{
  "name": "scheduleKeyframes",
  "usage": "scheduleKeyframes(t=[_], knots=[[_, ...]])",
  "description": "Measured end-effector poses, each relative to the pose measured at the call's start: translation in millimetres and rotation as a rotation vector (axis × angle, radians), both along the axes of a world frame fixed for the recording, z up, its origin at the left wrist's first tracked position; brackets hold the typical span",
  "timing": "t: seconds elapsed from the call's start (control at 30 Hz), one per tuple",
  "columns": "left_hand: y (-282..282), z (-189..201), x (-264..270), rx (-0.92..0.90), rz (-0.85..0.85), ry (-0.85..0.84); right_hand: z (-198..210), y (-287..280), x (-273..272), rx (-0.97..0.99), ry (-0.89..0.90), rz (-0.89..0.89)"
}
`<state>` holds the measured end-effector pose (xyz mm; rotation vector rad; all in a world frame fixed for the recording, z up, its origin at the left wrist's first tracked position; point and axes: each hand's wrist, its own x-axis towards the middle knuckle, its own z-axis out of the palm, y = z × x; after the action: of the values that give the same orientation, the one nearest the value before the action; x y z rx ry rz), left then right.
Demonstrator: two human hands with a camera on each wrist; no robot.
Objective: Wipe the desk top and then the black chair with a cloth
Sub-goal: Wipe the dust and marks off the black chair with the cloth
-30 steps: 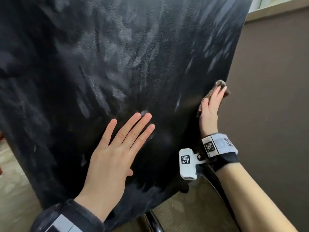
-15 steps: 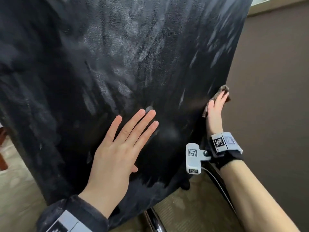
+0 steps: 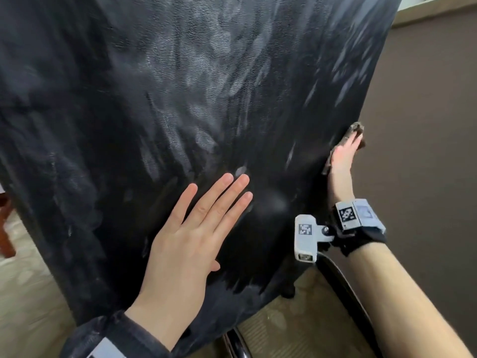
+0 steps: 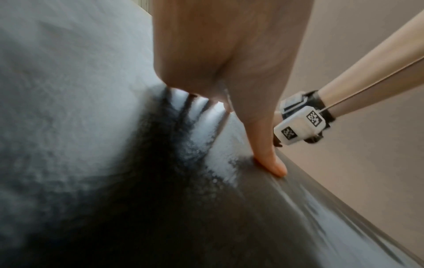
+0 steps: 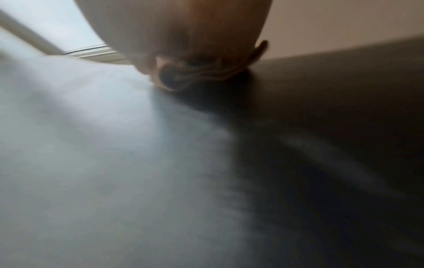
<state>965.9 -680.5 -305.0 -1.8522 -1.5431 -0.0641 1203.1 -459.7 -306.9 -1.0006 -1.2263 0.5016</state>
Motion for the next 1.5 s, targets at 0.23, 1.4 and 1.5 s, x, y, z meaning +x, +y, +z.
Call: scheduleKeyframes(t=[0.23,1.4,1.5], knots=[[0.9,-3.1,9.3,-0.004,-0.017,-0.033,-183.5,-50.2,-9.1,-0.585,0.075,0.023],[-46.6,-15.0,-39.7,0.092,0.015,-0.061,-113.2,-134.3,-137.9,-0.106,-0.02,-0.054],[-47.4,-14.2,-36.3,0.083,0.012,-0.047,-140.4,-120.8,-105.5,-0.214,0.143,-0.042]])
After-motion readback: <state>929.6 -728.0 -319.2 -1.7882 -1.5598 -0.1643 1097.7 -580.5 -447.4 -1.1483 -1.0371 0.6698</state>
